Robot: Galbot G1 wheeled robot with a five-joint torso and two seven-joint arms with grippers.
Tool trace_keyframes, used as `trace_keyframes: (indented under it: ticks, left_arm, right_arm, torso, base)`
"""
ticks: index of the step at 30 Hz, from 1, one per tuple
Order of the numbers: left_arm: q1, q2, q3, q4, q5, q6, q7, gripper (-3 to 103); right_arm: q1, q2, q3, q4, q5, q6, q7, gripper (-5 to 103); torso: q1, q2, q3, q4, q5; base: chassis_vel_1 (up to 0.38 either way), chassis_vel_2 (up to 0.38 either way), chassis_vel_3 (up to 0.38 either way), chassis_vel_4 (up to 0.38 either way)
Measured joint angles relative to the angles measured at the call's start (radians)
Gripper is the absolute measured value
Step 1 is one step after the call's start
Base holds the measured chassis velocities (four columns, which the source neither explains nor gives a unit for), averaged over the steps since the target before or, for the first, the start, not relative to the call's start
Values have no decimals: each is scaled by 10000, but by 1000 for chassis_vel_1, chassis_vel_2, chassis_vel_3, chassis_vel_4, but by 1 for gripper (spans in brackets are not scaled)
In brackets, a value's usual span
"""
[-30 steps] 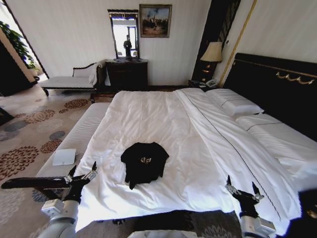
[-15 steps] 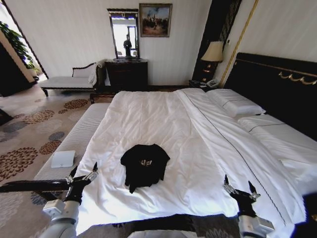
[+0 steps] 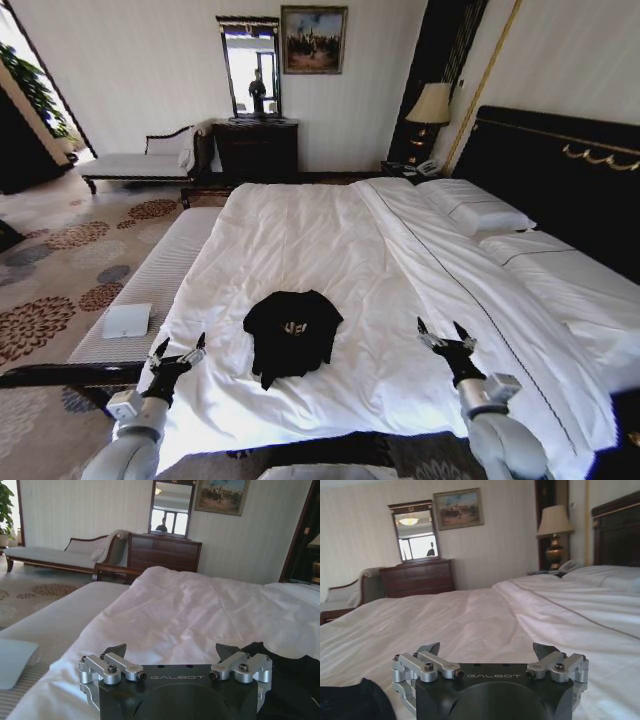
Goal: Fold the clothes on the bed.
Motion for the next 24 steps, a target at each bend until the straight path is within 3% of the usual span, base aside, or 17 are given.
trace_keyframes:
  ticks: [3,6,9,14,21,24]
  left_arm:
    - [145,29,588,9,336,-1,-25,100]
    - [141,267,1002,4,491,1,-120,100]
    - [118,490,1449,-6,614,46,-253,100]
    - [521,491,1596,-82,601,52,-312,100]
    - [694,987,1759,-89,526,87,-433,100]
    - [617,1154,1761,-188,132,279,-709,100]
  right_arm:
    - [929,-1359,-627,-776,1217,-503,-257,100]
    - [1418,-1927,-1003,-1228,1812,-685,-467,100]
    - [2115,-2342,-1765,-1854,2457,-875,-700,100]
    - [3217,-2287,-2842,-2545,2612,-932,-863,100]
    - [4660,-1935,-4132,-3651,2917,-1060,-1024,100]
    - [5504,-1668,-5006,-4522,2914,-1053,-1317,100]
  torso:
    - [0,-1,0,4,0]
    - [1,-1,1,7,3]
    - [1,-1,0,-7,-3]
    - [1,-1,0,4,0]
    - [1,0,0,-1,-3]
    - [1,-1,0,-2,-3]
  base:
    - [0,0,0,0]
    - [0,0,0,0]
    - [0,0,0,0]
    - [0,0,0,0]
    - [0,0,0,0]
    - [0,0,0,0]
